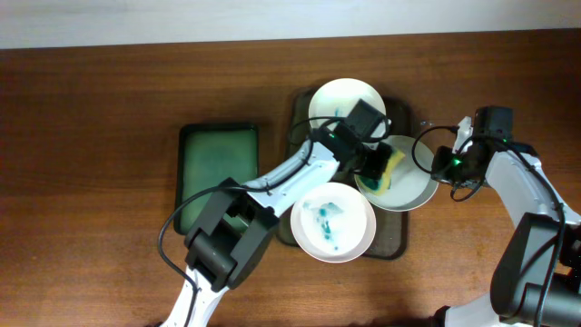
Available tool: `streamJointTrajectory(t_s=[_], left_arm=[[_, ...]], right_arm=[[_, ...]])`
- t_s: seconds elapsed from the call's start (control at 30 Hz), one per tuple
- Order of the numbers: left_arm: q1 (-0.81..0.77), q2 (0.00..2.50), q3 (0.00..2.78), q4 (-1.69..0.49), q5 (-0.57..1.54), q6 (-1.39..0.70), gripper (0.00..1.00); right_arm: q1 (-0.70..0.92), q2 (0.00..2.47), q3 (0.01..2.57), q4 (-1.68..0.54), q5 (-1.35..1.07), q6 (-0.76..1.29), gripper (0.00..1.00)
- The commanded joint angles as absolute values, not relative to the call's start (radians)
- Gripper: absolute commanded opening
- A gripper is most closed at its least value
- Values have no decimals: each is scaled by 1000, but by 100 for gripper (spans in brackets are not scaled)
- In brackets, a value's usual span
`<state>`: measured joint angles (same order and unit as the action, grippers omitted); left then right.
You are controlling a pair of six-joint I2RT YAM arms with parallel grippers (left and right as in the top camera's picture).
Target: Clean dirty plates on tray and stack at the side
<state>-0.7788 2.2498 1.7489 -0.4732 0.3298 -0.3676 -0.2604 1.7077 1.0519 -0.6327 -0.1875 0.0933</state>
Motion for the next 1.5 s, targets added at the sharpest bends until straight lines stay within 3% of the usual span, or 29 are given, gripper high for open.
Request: streamJointTrajectory(t_s=[0.0,0.17,0.3,0.37,0.47,0.6,0.73,0.77,0.83,0.9,0.93,1.03,1.13,1.17,1.37,1.43,1.47], left_arm=[[-811,2286,1765,-447,371,-479,0],[-815,2355,1765,-446,315,-556,0],[-815,2358,1770,-554,-232,-381,0],[-815,2357,1803,-638,-317,-342,0],[-815,2357,1897,-684,-257,-342,0],[-832,2373,1900,-553,264,-414,0],[-874,2405,1900,-564,303,-455,0],[-871,2413,1900,-593,219,-453,0],[-866,2418,1900,-673,-249,-337,0],[-858,2418,1900,-699,-488,-260,0],[-845,2418,1900,-706,-510,-232,0],[-807,2418,1900,-705,-219,-235,0],[-821,2423,1900,-598,443,-284,0],[-834,2425,1900,-550,553,-284,0],[-861,2426,1900,-521,596,-286,0],[-847,2426,1900,-572,475,-287,0],[-834,2426,1900,-635,295,-287,0]], right_arm=[[-262,1724,1029,-638,-227,86,4],[-261,1724,1028,-662,-281,86,4],[-261,1724,1028,-685,-281,86,4],[-261,1724,1028,-684,-280,85,4],[-261,1724,1028,-650,-329,37,4],[-261,1724,1028,-639,-389,15,4],[-261,1724,1007,-651,-379,60,4],[-261,1724,1007,-659,-379,60,4],[-261,1724,1007,-673,-389,60,4],[-261,1724,1007,-676,-389,60,4],[-261,1724,1007,-676,-389,60,4],[-261,1724,1007,-677,-389,60,4],[-261,1724,1007,-677,-389,60,4],[-261,1724,1007,-677,-389,60,4],[-261,1724,1007,-682,-389,59,4],[-261,1724,1007,-683,-389,59,4],[-261,1724,1007,-684,-389,59,4]])
